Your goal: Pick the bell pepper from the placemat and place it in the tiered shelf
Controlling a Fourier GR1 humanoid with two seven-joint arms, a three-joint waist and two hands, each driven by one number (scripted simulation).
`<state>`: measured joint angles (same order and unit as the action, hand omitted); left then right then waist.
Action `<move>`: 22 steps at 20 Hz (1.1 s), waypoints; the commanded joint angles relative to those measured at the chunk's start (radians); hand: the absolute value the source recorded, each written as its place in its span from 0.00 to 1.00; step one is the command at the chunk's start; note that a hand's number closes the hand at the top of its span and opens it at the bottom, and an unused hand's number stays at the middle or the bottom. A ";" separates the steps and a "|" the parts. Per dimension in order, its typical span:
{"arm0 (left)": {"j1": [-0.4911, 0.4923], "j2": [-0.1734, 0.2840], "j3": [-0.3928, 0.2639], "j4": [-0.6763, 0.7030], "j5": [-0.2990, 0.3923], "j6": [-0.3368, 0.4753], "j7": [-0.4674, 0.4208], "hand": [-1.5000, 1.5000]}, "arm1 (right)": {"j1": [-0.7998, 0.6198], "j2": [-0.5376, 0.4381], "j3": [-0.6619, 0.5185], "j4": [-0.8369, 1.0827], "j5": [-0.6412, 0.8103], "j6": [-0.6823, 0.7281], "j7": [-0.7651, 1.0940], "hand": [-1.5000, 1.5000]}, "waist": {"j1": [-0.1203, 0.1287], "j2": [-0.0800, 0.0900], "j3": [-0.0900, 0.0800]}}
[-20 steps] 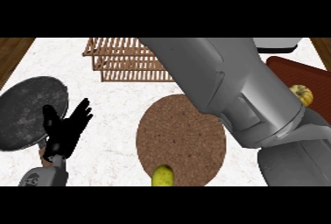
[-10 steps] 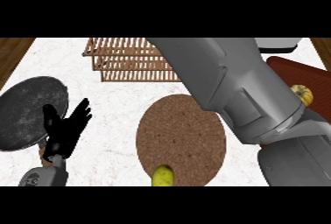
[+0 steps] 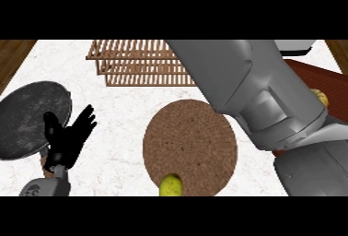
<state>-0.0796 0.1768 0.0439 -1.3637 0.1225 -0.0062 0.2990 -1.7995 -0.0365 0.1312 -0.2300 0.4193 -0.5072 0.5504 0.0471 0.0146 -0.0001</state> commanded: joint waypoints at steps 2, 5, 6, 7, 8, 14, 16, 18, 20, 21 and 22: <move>0.000 0.006 0.008 0.015 0.012 -0.017 0.011 0.50 | 0.006 0.021 -0.094 -0.042 -0.070 -0.127 -0.025 0.00 | 0.006 0.003 -0.002; -0.012 0.021 0.037 0.081 0.009 -0.021 -0.037 0.50 | 0.032 0.001 -0.155 -0.100 -0.128 -0.127 -0.078 0.00 | -0.018 -0.001 -0.001; -0.028 -0.018 -0.003 0.051 -0.020 0.018 -0.007 0.50 | 0.030 -0.016 -0.180 -0.094 -0.142 -0.154 -0.098 0.00 | -0.006 0.005 -0.001; -0.009 0.001 0.007 0.001 0.000 0.002 0.016 0.50 | 0.022 -0.029 -0.192 -0.094 -0.147 -0.168 -0.097 0.00 | 0.001 0.001 -0.001; 0.008 -0.001 0.013 0.023 -0.002 0.002 -0.004 0.50 | 0.019 -0.005 -0.213 -0.117 -0.170 -0.182 -0.079 0.00 | -0.009 -0.004 -0.001; -0.009 -0.003 0.019 0.042 -0.004 0.004 -0.002 0.50 | 0.049 -0.081 -0.208 -0.096 -0.114 -0.324 -0.110 0.00 | -0.023 -0.004 -0.002; 0.009 -0.007 0.010 0.019 -0.012 0.008 -0.001 0.50 | 0.039 -0.108 -0.199 -0.067 -0.087 -0.365 -0.074 0.00 | -0.021 -0.006 -0.002; 0.015 0.011 0.042 0.062 0.010 -0.017 -0.031 0.50 | 0.032 -0.140 -0.211 -0.104 -0.093 -0.386 -0.021 0.00 | -0.045 -0.014 -0.001; 0.012 0.026 0.042 -0.005 0.012 -0.001 0.044 0.50 | 0.063 -0.160 -0.225 -0.126 -0.098 -0.425 -0.019 0.00 | -0.045 -0.017 0.000; 0.025 -0.012 0.023 0.001 -0.006 0.024 0.008 0.50 | 0.065 -0.197 -0.239 -0.134 -0.108 -0.402 -0.010 0.00 | -0.047 -0.017 0.000; 0.034 0.017 0.059 0.043 0.017 -0.008 -0.022 0.50 | 0.112 -0.240 -0.253 -0.171 -0.129 -0.354 -0.033 0.00 | -0.060 -0.019 0.000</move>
<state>-0.0539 0.1869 0.0791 -1.3599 0.1287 -0.0071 0.2960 -1.7389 -0.1975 -0.0940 -0.3516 0.3109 -0.8622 0.5080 0.0085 -0.0007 0.0014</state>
